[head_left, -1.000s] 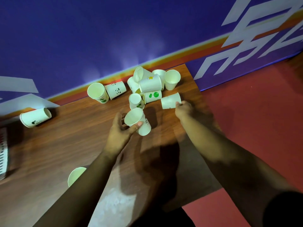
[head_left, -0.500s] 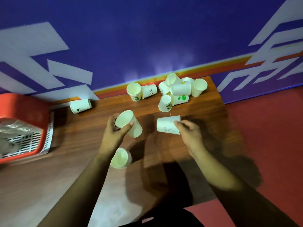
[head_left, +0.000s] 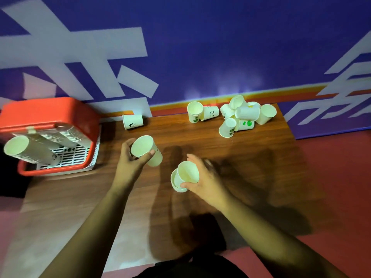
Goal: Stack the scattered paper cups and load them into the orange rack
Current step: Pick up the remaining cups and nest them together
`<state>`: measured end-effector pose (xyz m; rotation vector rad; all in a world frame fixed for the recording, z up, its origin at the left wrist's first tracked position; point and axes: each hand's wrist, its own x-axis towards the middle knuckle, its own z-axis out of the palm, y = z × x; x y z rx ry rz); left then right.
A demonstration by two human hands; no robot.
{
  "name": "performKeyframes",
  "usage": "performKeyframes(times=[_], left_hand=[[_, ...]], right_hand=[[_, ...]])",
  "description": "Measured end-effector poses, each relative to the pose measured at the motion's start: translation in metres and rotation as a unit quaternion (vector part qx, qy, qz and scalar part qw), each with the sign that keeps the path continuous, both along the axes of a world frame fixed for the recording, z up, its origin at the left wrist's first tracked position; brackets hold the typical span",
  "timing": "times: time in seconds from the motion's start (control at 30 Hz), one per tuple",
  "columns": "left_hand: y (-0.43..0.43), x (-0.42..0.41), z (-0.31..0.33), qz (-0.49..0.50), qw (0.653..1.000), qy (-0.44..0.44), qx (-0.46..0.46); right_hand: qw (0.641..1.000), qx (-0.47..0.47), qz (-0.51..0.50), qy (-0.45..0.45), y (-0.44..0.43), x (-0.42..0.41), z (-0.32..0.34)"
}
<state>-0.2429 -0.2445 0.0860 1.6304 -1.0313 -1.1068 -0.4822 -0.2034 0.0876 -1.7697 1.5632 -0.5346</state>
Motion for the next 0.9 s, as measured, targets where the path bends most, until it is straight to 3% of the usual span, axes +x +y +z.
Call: performKeyframes(times=[0.23,0.37,0.53,0.73,0.9], left_hand=[[0.015,0.015,0.004,-0.046,0.999,0.027,0.000],[0.023,0.004,0.010,-0.104,0.994,0.039,0.009],[0.030,-0.022,0.005,-0.213,0.976,0.051,0.016],[0.027,-0.040,-0.020,-0.307,0.950,-0.038,0.040],[0.031,-0.029,-0.044,-0.361,0.928,-0.039,0.088]], right_hand=[[0.991,-0.022,0.073,0.111,0.009,0.031,-0.031],[0.999,0.035,-0.008,-0.001,0.004,0.024,-0.037],[0.966,0.093,-0.109,-0.215,-0.002,0.008,-0.010],[0.971,0.103,-0.090,-0.194,0.001,0.010,-0.026],[0.988,0.057,-0.065,-0.127,0.008,0.010,-0.054]])
